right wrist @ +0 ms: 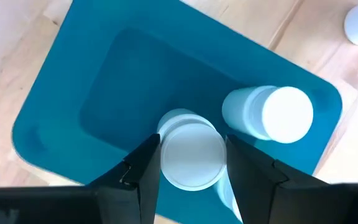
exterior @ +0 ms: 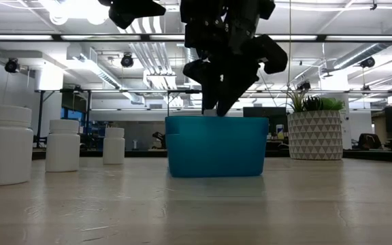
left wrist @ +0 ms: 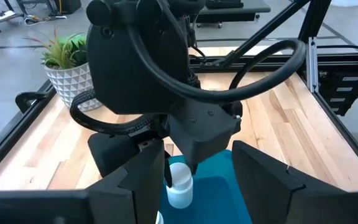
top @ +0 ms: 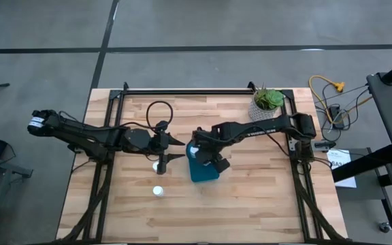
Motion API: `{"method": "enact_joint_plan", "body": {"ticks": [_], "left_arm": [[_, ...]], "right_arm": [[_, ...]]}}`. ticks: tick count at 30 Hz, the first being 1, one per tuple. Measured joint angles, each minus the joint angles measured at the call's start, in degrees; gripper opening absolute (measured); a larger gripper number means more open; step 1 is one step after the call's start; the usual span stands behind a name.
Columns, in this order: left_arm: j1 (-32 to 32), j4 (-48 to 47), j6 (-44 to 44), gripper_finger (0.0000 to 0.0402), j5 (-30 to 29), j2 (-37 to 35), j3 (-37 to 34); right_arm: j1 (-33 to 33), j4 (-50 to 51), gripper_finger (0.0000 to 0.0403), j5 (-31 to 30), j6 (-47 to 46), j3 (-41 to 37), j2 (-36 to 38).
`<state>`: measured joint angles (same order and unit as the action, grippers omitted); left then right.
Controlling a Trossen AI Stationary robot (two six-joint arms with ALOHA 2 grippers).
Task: Pick and place pill bottles into a basket
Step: Put the white pill bottle into the blue bin
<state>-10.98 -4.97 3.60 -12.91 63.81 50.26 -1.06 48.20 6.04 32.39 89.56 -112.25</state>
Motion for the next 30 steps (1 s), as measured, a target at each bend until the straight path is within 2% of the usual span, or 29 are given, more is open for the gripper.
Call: {"method": "enact_joint_plan", "body": {"ticks": [24, 30], "left_arm": [[0.0, 0.0, 0.0, 0.0173, 0.0, 0.0, 0.0], [0.0, 0.0, 0.0, 0.0173, 0.0, 0.0, 0.0]], "right_arm": [[1.3, -3.5, 0.0147, 0.0, 1.1, -5.3, 0.3], [1.4, -3.3, 0.0179, -0.2, 1.2, -5.4, 0.2]]}}
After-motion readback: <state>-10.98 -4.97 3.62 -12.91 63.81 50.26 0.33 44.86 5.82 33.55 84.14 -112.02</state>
